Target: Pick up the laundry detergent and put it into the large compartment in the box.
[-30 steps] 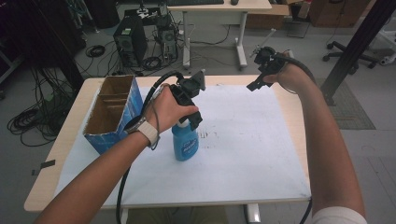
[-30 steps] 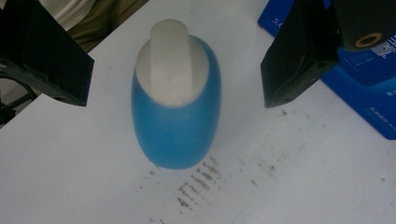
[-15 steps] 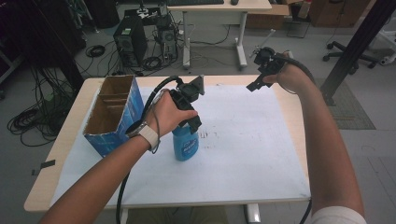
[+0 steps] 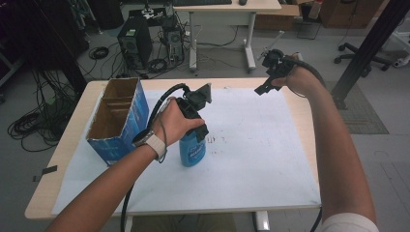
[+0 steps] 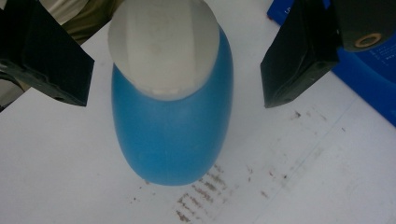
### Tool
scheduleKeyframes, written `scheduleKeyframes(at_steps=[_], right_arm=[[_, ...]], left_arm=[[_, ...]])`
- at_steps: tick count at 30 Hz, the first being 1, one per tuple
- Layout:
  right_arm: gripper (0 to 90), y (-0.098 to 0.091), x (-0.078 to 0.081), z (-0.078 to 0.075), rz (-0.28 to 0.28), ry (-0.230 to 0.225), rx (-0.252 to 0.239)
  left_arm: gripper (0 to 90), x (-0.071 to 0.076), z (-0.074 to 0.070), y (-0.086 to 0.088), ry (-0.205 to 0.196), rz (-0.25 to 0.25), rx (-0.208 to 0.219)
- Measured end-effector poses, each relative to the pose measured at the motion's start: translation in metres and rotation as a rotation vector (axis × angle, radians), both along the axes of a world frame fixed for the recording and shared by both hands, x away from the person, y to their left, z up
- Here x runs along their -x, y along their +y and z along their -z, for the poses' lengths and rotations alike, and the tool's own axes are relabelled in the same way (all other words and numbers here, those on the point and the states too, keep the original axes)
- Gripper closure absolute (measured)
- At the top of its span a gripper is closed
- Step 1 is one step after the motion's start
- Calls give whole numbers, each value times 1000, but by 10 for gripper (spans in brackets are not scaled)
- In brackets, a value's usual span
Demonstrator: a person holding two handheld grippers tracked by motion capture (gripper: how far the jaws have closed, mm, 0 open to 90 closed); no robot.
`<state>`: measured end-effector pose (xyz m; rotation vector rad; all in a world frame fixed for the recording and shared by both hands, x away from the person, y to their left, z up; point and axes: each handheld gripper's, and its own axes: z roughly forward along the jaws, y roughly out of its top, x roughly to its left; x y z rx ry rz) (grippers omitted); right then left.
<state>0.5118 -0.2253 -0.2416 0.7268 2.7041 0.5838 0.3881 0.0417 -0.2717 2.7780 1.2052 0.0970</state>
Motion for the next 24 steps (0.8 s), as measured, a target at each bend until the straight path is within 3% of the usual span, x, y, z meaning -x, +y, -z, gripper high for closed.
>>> scheduleKeyframes(at_steps=[24], right_arm=[[72, 0, -1, 3, -5, 4, -3]], left_arm=[[106, -3, 16, 0, 13, -14, -1]])
